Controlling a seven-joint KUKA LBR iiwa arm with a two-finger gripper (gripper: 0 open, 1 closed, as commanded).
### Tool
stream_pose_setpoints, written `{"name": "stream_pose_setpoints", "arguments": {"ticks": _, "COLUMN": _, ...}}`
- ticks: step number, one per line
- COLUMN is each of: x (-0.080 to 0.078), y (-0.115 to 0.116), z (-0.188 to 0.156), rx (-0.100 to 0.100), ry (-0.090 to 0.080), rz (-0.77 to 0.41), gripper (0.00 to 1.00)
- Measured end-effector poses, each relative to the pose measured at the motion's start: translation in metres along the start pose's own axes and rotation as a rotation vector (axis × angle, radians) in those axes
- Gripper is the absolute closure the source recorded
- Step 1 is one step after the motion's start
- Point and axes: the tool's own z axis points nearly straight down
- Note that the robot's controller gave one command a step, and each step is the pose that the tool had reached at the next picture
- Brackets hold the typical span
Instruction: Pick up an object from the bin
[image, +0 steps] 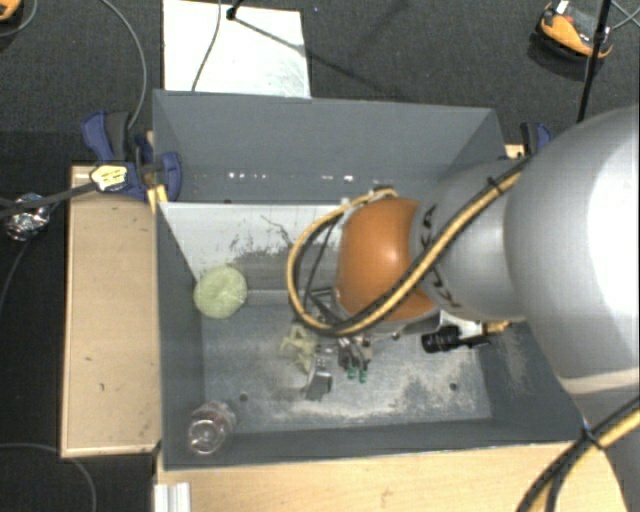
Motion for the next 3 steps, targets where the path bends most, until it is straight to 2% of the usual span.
{"name": "stream_pose_setpoints", "arguments": {"ticks": 1, "x": -0.0131, "y": 0.011, "z": 0.0152, "rx": -0.006, "ry": -0.017, "rz": 0.022, "gripper": 1.0}}
{"name": "stream_pose_setpoints", "arguments": {"ticks": 3, "x": -0.0133, "y": 0.011, "z": 0.0147, "rx": -0.006, "ry": -0.017, "rz": 0.023, "gripper": 1.0}}
